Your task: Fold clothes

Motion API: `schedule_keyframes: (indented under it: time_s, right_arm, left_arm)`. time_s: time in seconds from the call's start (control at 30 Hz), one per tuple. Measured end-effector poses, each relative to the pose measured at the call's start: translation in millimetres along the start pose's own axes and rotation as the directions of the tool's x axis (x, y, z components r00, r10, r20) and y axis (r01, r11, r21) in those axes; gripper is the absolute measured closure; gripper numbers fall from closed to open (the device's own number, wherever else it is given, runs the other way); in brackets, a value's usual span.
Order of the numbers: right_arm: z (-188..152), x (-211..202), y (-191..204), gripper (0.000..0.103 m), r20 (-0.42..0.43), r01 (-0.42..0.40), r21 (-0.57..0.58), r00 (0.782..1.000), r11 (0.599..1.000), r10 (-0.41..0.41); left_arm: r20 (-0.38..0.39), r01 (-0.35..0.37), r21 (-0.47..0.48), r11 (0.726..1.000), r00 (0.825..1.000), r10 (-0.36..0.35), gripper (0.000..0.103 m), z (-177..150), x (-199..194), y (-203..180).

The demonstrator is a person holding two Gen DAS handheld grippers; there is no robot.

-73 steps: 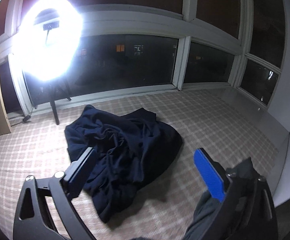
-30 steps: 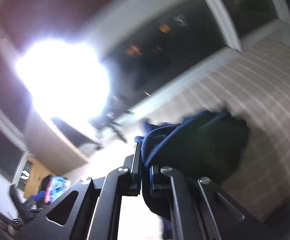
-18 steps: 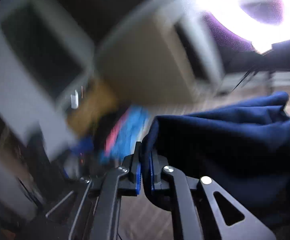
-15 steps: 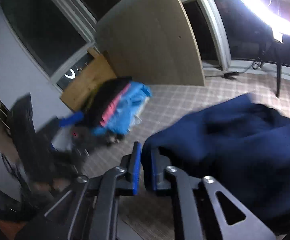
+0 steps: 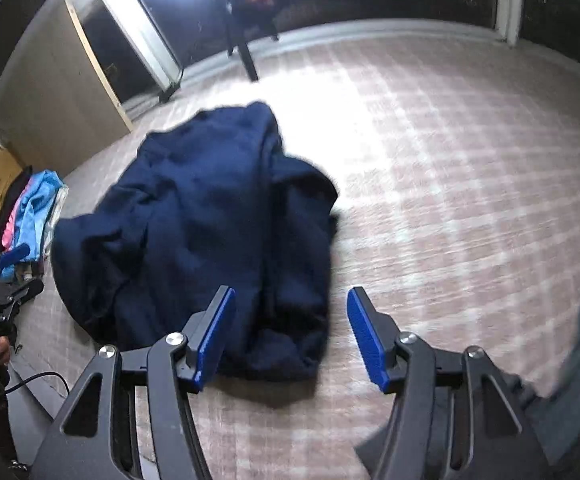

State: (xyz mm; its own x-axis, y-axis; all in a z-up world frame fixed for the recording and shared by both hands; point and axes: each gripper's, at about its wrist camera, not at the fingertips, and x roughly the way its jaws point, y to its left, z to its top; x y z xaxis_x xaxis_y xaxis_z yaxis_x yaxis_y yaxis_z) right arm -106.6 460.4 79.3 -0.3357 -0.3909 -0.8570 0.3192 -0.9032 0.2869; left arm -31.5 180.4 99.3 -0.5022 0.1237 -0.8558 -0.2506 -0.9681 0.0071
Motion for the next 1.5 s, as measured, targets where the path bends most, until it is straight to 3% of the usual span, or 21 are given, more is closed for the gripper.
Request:
schedule_keyframes:
  time_s: [0.1,0.17,0.23,0.27,0.3,0.33,0.43,0.6,0.67,0.73,0.8,0.87,0.93,1.0,1.03,1.1,1.2,1.3,1.4,1.5]
  right_arm:
    - [3.4,29.3,12.6,0.046,-0.054,-0.003,-0.031,0.999,1.000,0.002]
    - [6.1,44.2,17.9,0.046,-0.069,0.004,-0.047,0.998,0.999,-0.007]
    - [5.3,51.9,21.2,0.046,-0.054,-0.044,-0.046,0.998,0.998,0.041]
    - [5.7,52.7,23.0,0.062,-0.043,-0.070,-0.044,0.997,0.997,0.068]
    - [6.7,51.7,24.4,0.080,-0.041,-0.095,-0.045,0.995,0.994,0.093]
    - [7.7,50.4,25.5,0.099,-0.042,-0.120,-0.048,0.992,0.992,0.118]
    - [13.9,25.2,20.8,0.099,0.022,-0.169,-0.029,0.985,0.985,0.170]
    - [30.0,-43.4,5.7,0.100,0.187,-0.152,-0.028,0.970,0.988,0.155]
    - [33.0,-60.6,1.0,0.100,0.214,-0.106,-0.019,0.971,0.994,0.107]
    - [29.3,-62.9,-0.4,0.099,0.162,-0.062,-0.022,0.985,0.998,0.065]
    - [19.8,-48.8,2.5,0.099,0.022,-0.006,-0.061,1.000,0.998,0.007]
    - [14.5,-38.8,2.8,0.095,-0.035,0.088,-0.083,0.995,0.993,-0.092]
    - [16.0,-45.4,-2.1,0.089,0.001,0.117,-0.076,0.993,0.990,-0.117]
    - [30.7,-48.9,6.4,0.076,0.056,0.079,-0.066,0.996,0.995,-0.075]
    - [37.0,-47.4,16.9,0.070,0.069,0.047,-0.076,0.997,0.996,-0.042]
    - [48.2,-37.9,55.6,0.066,0.074,-0.035,-0.143,0.996,0.989,0.046]
    - [52.0,-16.0,134.6,0.044,0.055,-0.142,-0.299,0.985,0.943,0.166]
    - [44.7,25.2,219.0,0.041,-0.038,-0.241,-0.422,0.968,0.874,0.249]
    - [30.7,80.3,284.2,0.041,-0.141,-0.228,-0.510,0.973,0.830,0.180]
    - [17.6,122.4,310.4,0.041,-0.153,-0.115,-0.584,0.988,0.803,0.030]
  left_arm:
    - [0.011,0.067,0.047,0.997,0.998,-0.068,0.003,19.5,13.2,-22.5]
    - [0.009,0.050,0.122,0.991,0.999,-0.052,0.003,31.5,31.8,-44.9]
    - [-0.018,0.069,0.159,0.985,0.998,-0.067,0.007,36.9,54.3,-56.7]
    - [-0.043,0.076,0.169,0.983,0.997,-0.070,0.033,38.5,67.3,-60.4]
    - [-0.079,0.070,0.165,0.984,0.995,-0.058,0.078,38.8,79.8,-60.1]
    - [-0.094,0.060,0.145,0.988,0.994,-0.047,0.093,38.2,80.2,-52.0]
    - [-0.047,0.017,0.044,0.999,0.999,-0.015,0.098,33.3,43.5,-4.5]
    - [0.038,-0.047,-0.141,0.989,0.998,0.053,0.102,18.5,-26.4,80.8]
    - [0.057,-0.124,-0.198,0.972,0.989,0.138,0.102,0.5,-57.0,115.2]
    - [0.041,-0.236,-0.238,0.942,0.967,0.253,0.102,-24.4,-77.5,142.2]
    - [-0.045,-0.316,-0.282,0.906,0.947,0.317,0.098,-51.2,-77.1,170.2]
    - [-0.115,-0.344,-0.329,0.879,0.939,0.324,0.097,-64.2,-69.7,185.3]
    - [-0.165,-0.351,-0.366,0.862,0.936,0.311,0.093,-73.8,-62.3,196.0]
    - [-0.121,-0.280,-0.316,0.907,0.960,0.254,0.069,-59.8,-52.3,175.1]
    - [-0.099,-0.252,-0.287,0.924,0.968,0.232,0.055,-52.4,-49.0,163.5]
    - [-0.064,-0.209,-0.256,0.944,0.978,0.199,0.055,-42.5,-48.6,146.1]
    - [-0.017,-0.152,-0.214,0.965,0.988,0.152,0.055,-30.0,-49.7,123.6]
    - [0.002,-0.147,-0.230,0.962,0.988,0.152,0.054,-36.8,-61.0,130.6]
    - [-0.005,-0.167,-0.268,0.949,0.985,0.172,0.053,-50.1,-66.3,145.5]
    - [-0.021,-0.189,-0.305,0.933,0.981,0.192,0.053,-65.7,-70.2,161.2]
